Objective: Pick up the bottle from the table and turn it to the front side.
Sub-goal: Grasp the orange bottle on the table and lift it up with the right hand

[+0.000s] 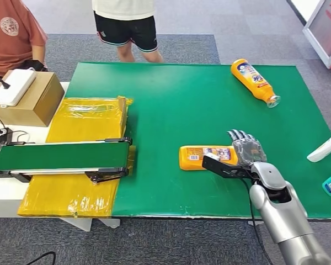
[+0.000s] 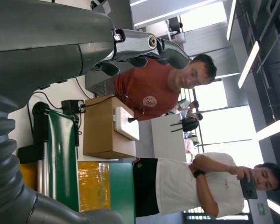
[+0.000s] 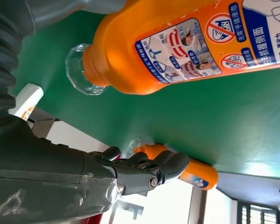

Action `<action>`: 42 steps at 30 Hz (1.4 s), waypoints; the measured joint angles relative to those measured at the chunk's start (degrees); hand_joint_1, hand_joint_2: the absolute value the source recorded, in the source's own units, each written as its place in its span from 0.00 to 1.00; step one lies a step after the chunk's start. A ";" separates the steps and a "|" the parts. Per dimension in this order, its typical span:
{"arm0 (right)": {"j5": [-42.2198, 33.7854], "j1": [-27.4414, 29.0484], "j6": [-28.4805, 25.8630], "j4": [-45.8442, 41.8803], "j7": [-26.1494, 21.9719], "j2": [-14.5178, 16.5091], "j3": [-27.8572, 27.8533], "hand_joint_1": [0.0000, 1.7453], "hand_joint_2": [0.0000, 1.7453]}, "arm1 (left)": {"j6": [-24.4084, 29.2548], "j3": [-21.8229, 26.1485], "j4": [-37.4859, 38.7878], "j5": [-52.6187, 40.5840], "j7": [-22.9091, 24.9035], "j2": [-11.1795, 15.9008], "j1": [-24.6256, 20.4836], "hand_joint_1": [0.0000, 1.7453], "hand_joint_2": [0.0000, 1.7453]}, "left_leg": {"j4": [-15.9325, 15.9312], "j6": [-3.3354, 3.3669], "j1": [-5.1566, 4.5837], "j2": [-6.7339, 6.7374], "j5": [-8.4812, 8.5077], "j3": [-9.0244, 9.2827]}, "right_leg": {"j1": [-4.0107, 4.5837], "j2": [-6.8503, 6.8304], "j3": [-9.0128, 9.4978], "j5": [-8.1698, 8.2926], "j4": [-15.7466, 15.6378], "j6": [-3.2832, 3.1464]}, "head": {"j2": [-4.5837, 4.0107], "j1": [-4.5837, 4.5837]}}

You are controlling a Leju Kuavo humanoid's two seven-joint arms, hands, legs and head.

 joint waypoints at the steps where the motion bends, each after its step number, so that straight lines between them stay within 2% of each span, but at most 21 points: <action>1: 0.00 -0.41 -0.03 0.78 -0.06 0.10 0.01 0.00 1.00 | 0.15 -0.39 0.00 -0.12 0.00 0.13 0.07 0.00 1.00 | 0.00 0.00 0.00 0.00 0.00 0.00 | 0.00 0.00 0.00 0.00 0.00 0.00 | 0.00 -0.01; 20: 0.54 -4.37 -0.34 10.03 -2.00 1.81 0.55 0.00 1.00 | 2.21 -4.45 -0.05 -0.31 -1.43 2.09 1.51 0.00 1.00 | 0.00 0.00 0.00 0.00 0.00 0.00 | 0.00 0.00 0.00 0.00 0.00 0.00 | 0.00 0.00; 35: 0.07 -8.37 0.31 18.01 -4.40 2.60 5.61 0.01 1.00 | 3.98 -6.89 -0.07 0.63 -2.52 4.80 1.88 0.00 1.00 | 0.00 0.00 0.00 0.00 0.00 0.00 | 0.00 0.00 0.00 0.00 0.01 0.00 | 0.00 0.00; 36: 0.01 -8.66 0.25 18.36 -4.49 2.64 5.89 0.22 1.00 | 4.01 -6.92 -0.07 0.63 -2.55 4.87 1.91 0.00 1.00 | 0.00 0.00 0.00 0.00 0.00 0.00 | 0.00 0.00 0.01 0.00 0.01 0.00 | 0.00 0.00; 39: -0.26 -9.26 0.05 19.29 -4.69 2.74 6.70 0.96 1.00 | 4.02 -6.99 -0.07 0.73 -2.56 5.06 2.09 0.00 1.00 | 0.00 0.00 0.00 0.00 0.00 0.00 | 0.01 0.00 0.01 0.00 0.01 0.00 | 0.00 0.00; 40: -0.37 -9.35 0.01 19.52 -4.74 2.76 6.92 1.00 1.00 | 4.02 -7.01 -0.07 0.76 -2.56 5.08 2.17 0.00 1.00 | 0.00 0.00 0.00 0.00 0.00 0.00 | 0.01 0.00 0.01 0.00 0.01 0.00 | 0.00 0.00; 42: -0.61 -9.52 -0.16 19.93 -4.90 2.82 7.25 1.00 1.00 | 4.01 -7.02 -0.07 0.79 -2.56 5.09 2.34 0.00 1.00 | 0.00 0.00 0.00 0.00 0.00 0.00 | 0.01 0.00 0.01 0.00 0.01 0.00 | 0.00 -0.01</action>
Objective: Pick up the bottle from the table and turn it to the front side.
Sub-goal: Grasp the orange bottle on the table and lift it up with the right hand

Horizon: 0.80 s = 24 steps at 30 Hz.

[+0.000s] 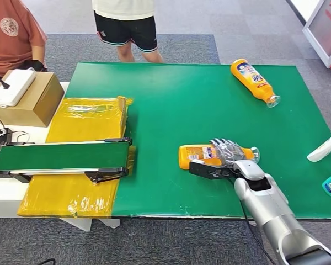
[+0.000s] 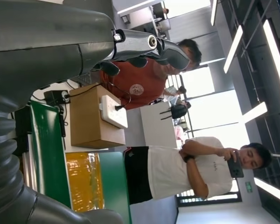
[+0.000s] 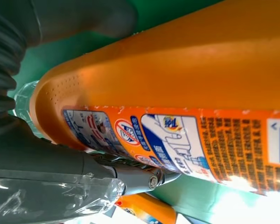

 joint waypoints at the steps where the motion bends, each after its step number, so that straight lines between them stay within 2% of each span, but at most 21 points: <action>1: -0.12 -0.10 -0.12 0.18 -0.11 0.02 0.12 1.00 1.00 | -0.02 0.00 0.00 0.01 0.01 0.00 0.07 0.00 1.00 | 0.00 0.00 0.00 0.00 0.00 0.00 | 0.00 0.00 0.00 0.00 0.00 0.00 | 0.00 -0.01; 10: -1.35 -1.17 -1.09 1.14 -0.60 0.03 0.92 1.00 1.00 | -0.34 -0.01 0.00 0.32 0.00 0.00 0.22 0.00 1.00 | 0.00 0.00 0.00 0.00 0.00 0.02 | 0.00 0.01 0.00 0.00 0.00 0.00 | 0.00 0.01; 13: -3.97 -1.31 -1.40 1.32 -1.59 0.11 0.99 1.00 1.00 | -0.34 -0.13 0.04 0.33 0.31 0.01 0.22 0.00 1.00 | 0.00 -0.01 0.00 0.00 0.01 0.02 | 0.00 0.00 0.00 0.00 0.00 0.00 | 0.00 0.01; 19: -23.01 -2.80 0.82 0.23 -7.75 1.27 -0.90 1.00 1.00 | 2.19 -3.16 1.15 -0.27 0.37 1.12 -0.54 0.00 1.00 | 0.00 -0.03 0.00 0.02 0.02 0.05 | 0.01 0.02 0.00 0.04 0.00 -0.03 | 0.00 0.00; 24: -35.00 -4.37 2.33 -1.67 -9.68 3.23 -2.00 1.00 1.00 | 5.67 -7.64 3.37 -0.33 0.00 2.98 -2.41 0.00 1.00 | 0.00 -0.07 0.01 0.01 0.07 0.05 | 0.02 0.01 0.00 0.06 0.01 -0.04 | 0.00 0.00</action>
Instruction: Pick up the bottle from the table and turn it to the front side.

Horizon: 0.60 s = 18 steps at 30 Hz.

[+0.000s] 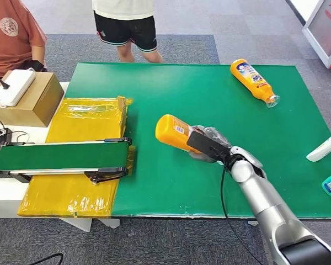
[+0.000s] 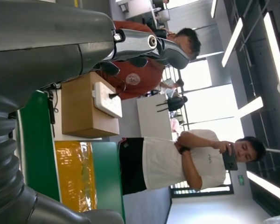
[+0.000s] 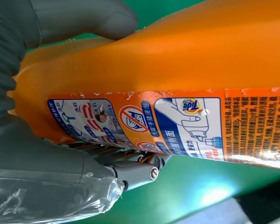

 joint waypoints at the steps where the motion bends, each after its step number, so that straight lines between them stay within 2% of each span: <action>1: -1.19 -0.44 0.14 -0.29 -0.16 0.32 -0.02 1.00 1.00 | 0.43 -0.88 0.43 -0.10 -0.08 0.29 -0.39 0.00 1.00 | 0.00 0.00 0.00 0.00 0.01 0.00 | 0.00 0.00 0.00 0.00 0.00 0.00 | 0.00 0.01; 5: -6.90 -1.98 0.69 -1.22 -1.74 1.98 -0.53 1.00 1.00 | 2.41 -3.56 2.61 -1.36 -0.43 1.21 -2.78 0.00 1.00 | 0.00 0.03 0.01 -0.01 0.05 -0.02 | -0.01 -0.01 0.00 0.02 0.00 0.01 | 0.00 0.02; 9: -11.77 -4.21 0.86 -2.74 -2.08 4.56 -0.83 1.00 1.00 | 4.09 -6.35 5.74 -2.36 -0.75 2.07 -7.43 0.00 1.00 | 0.00 -0.03 0.01 0.00 0.09 -0.01 | 0.00 0.00 -0.02 0.07 0.01 -0.04 | 0.00 -0.02; 15: -18.00 -5.62 1.97 -4.74 -3.12 7.85 -0.82 1.00 1.00 | 3.94 -9.77 9.63 -0.84 -0.52 2.75 -12.81 0.00 1.00 | 0.00 0.00 0.06 -0.01 0.15 -0.03 | 0.03 -0.02 -0.03 0.08 0.01 -0.04 | 0.00 0.00; 18: -21.99 -5.88 2.82 -5.74 -3.81 10.09 -0.72 1.00 1.00 | 3.32 -13.02 12.74 1.32 0.53 2.71 -16.77 0.00 1.00 | 0.00 0.00 0.06 -0.01 0.15 -0.03 | 0.03 -0.01 -0.03 0.09 0.01 -0.03 | 0.00 -0.01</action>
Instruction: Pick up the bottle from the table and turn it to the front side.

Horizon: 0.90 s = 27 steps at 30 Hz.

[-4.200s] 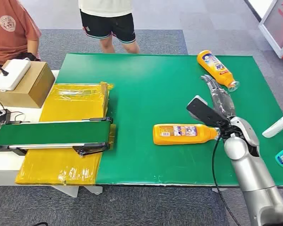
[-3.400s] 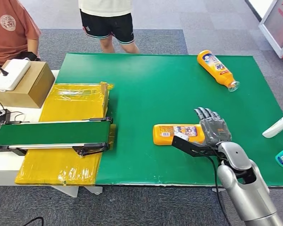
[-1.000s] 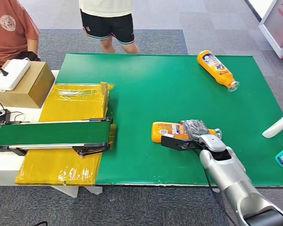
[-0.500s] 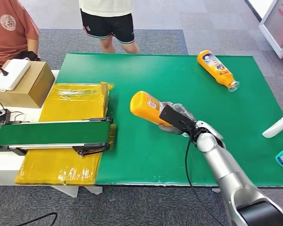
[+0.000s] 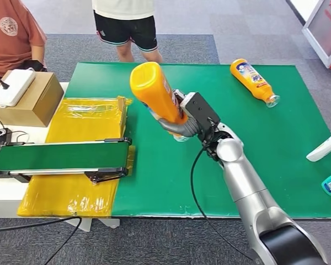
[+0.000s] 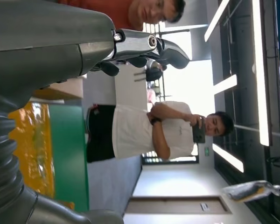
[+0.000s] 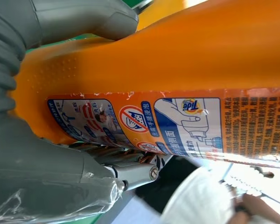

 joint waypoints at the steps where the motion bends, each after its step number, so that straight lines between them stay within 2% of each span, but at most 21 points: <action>1: -1.13 -0.05 0.14 -0.28 -0.17 0.76 0.12 1.00 1.00 | -0.07 -1.37 1.26 0.97 0.42 -0.03 -1.32 0.00 1.00 | 0.00 0.00 0.00 0.00 0.00 0.00 | 0.00 0.00 0.00 0.00 0.00 0.00 | 0.00 0.01; 7: -3.80 -0.13 -0.19 -1.04 -0.54 3.21 1.02 1.00 1.00 | 0.58 -7.86 6.41 3.70 0.94 -0.12 -5.23 0.00 1.00 | 0.00 0.00 0.00 0.01 0.01 0.00 | 0.00 0.01 -0.01 0.04 0.01 -0.03 | 0.00 0.01; 12: -5.35 -0.06 0.10 -0.94 -2.36 3.70 1.33 1.00 1.00 | -3.97 -11.91 9.46 7.81 2.75 -0.23 -6.40 0.00 1.00 | 0.01 0.00 0.00 0.00 0.00 -0.01 | 0.00 0.00 -0.04 0.03 0.00 -0.03 | 0.00 0.01; 16: -6.08 0.28 0.82 -0.84 -4.54 4.39 2.55 1.00 1.00 | -7.75 -19.18 12.68 12.42 4.69 -0.77 -8.13 0.00 1.00 | 0.01 0.00 -0.01 0.00 0.01 -0.01 | -0.01 0.00 -0.04 0.04 0.00 -0.03 | 0.00 0.01; 22: -6.34 0.90 1.23 -0.83 -5.96 5.37 5.50 1.00 1.00 | -8.42 -32.91 16.13 20.15 7.89 -1.03 -10.69 0.00 1.00 | 0.01 0.00 -0.01 0.00 0.01 -0.02 | -0.01 0.01 -0.03 0.04 0.00 -0.03 | 0.00 0.01; 27: -6.37 0.95 1.30 -0.81 -6.34 5.62 7.02 1.00 1.00 | -8.18 -38.96 17.41 21.55 8.30 -0.96 -11.86 0.00 1.00 | 0.01 -0.01 0.00 0.01 0.01 -0.03 | 0.00 0.01 -0.04 0.04 0.01 -0.03 | 0.00 0.01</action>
